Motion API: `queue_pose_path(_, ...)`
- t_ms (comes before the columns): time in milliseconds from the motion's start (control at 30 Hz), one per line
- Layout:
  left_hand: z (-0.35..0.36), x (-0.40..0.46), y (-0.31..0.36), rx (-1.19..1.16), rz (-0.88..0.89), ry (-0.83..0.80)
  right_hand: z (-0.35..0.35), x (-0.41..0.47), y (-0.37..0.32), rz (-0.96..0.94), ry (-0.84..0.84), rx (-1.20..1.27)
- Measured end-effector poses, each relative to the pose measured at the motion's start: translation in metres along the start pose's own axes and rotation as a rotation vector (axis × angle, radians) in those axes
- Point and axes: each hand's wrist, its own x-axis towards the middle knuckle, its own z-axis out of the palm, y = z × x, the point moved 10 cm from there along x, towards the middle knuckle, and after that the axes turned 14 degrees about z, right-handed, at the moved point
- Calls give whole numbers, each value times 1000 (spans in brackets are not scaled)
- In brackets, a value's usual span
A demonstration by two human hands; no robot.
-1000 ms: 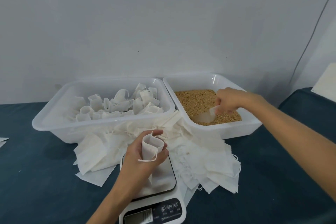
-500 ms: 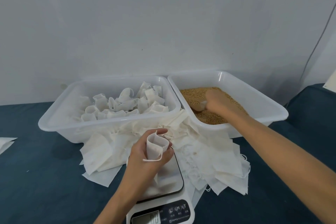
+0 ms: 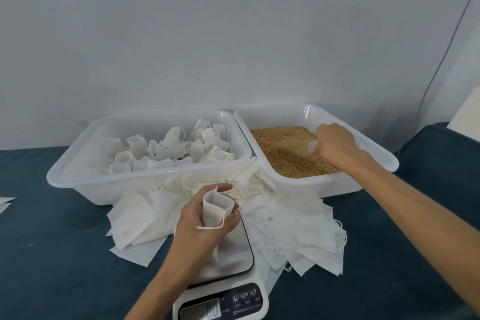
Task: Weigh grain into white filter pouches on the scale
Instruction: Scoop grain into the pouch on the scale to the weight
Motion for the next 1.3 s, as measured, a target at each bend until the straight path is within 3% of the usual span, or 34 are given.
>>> queue_pose_path(367, -1, 0, -7, -8, -11, 13, 14, -16, 17, -61, 3, 305)
queue_pose_path(600, -1, -1, -11, 15, -13, 11, -24, -78, -20, -362, -113, 612)
queue_pose_path(700, 1, -1, -11, 25, -7, -3, -37, -113, -37, -544, -182, 572)
queue_pose_path(833, 4, -2, -12, 15, -8, -25, -53, -138, -45, -696, -77, 461)
queue_pose_path(1300, 5, -2, -14, -16, -11, -17, -88, -160, -54, -791, 137, 237)
